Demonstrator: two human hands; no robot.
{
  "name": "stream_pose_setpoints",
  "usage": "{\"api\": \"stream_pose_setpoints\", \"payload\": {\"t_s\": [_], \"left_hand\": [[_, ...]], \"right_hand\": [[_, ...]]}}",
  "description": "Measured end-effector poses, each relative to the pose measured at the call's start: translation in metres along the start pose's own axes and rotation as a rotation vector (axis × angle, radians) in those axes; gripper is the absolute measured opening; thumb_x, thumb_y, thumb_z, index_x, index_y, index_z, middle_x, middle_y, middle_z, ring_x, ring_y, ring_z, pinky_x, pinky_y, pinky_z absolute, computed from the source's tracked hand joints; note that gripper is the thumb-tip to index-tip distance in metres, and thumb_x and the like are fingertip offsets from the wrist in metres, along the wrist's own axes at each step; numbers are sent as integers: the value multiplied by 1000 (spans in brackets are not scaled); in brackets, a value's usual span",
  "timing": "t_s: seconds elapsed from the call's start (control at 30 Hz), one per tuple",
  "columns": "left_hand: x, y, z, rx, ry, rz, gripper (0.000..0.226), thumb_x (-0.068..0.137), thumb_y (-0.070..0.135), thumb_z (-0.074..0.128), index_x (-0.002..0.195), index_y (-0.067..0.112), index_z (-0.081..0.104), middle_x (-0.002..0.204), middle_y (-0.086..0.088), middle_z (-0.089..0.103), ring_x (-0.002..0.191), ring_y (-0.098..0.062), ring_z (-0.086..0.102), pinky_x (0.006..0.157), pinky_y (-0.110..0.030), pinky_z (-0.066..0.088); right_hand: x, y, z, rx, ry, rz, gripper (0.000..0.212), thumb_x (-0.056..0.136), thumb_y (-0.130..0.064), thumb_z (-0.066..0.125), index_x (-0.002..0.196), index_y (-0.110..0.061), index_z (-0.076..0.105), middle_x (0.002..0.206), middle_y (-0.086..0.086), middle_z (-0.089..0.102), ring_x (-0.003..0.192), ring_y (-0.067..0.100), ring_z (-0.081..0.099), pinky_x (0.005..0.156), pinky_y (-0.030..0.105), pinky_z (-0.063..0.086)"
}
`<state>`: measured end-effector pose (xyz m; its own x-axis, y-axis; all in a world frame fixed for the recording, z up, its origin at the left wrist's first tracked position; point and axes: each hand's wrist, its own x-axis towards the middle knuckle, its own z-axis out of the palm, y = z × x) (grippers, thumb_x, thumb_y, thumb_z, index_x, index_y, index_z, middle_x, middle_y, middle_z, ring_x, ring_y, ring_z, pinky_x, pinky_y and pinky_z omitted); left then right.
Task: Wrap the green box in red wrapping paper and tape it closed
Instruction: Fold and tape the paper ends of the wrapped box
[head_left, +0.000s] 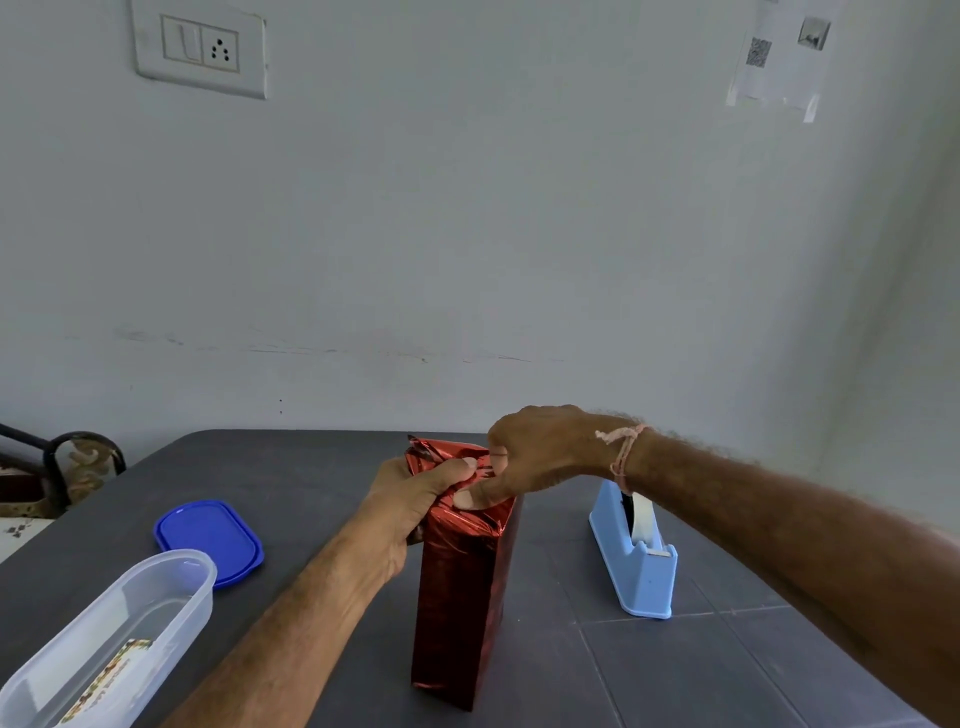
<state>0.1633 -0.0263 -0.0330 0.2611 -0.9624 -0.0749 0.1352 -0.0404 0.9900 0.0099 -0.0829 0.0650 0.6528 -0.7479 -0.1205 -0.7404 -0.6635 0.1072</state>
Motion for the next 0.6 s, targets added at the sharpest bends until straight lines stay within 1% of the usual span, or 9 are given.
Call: {"api": "stream_pose_setpoints", "payload": {"t_s": [0.07,0.1,0.2,0.3,0.33,0.4,0.5,0.53,0.6], "left_hand": [[2,-1,-1,-1,-5,7,34,80,31,86,104,9,77,90,-13,80,80,-27,76,87,-45,60],[3,-1,-1,-1,-8,8,35,80,31,86,104,8,77,91,-14,80,81,-28,76,87,-45,60],[7,-3,-3,-5,-12,7,38,79,32,86,105,5,76,94,-17,79,84,-31,75,86,-45,57],[8,-3,-4,4,-9,4,39,80,33,86,105,4,76,94,-17,79,77,-27,73,72,-36,57],[8,-3,-5,7,-9,2,40,79,34,86,105,4,76,93,-17,79,76,-26,73,71,-35,56],[10,-4,-6,16,-8,-6,42,79,35,86,105,3,77,93,-19,79,76,-27,73,74,-38,57],[10,-3,-6,23,-17,-10,39,81,34,85,106,5,77,88,-16,79,66,-21,71,59,-28,55],[10,-3,-7,24,-18,-13,39,81,33,85,107,5,76,89,-15,79,66,-21,72,57,-28,55],[10,-2,-6,38,-26,-17,40,81,34,84,108,6,75,91,-14,80,72,-24,75,60,-29,57]], "right_hand": [[-1,3,5,126,9,-6,81,71,-88,58,102,-14,67,100,6,73,94,25,69,83,43,56],[-2,4,8,189,18,-4,79,73,-84,61,103,-11,68,97,8,74,91,26,70,82,42,57],[-3,4,13,303,42,22,73,79,-75,65,103,-6,69,83,10,74,75,23,69,72,36,56],[-5,4,13,363,37,27,68,82,-69,66,104,-5,69,82,13,73,73,21,66,66,33,52],[-6,3,12,384,28,32,67,82,-69,67,105,-6,69,80,11,72,72,19,65,65,32,51],[-8,1,13,392,21,50,69,80,-73,66,104,-8,69,74,4,69,70,16,63,65,31,50],[-9,-4,15,301,88,74,72,75,-81,62,97,-13,69,69,-3,67,74,16,66,71,33,52],[-9,-4,16,301,105,81,70,75,-81,63,96,-14,69,68,-4,67,74,16,66,72,33,52],[-10,-4,18,362,128,97,67,76,-77,65,95,-13,69,70,-3,67,72,15,64,71,33,53]]}}
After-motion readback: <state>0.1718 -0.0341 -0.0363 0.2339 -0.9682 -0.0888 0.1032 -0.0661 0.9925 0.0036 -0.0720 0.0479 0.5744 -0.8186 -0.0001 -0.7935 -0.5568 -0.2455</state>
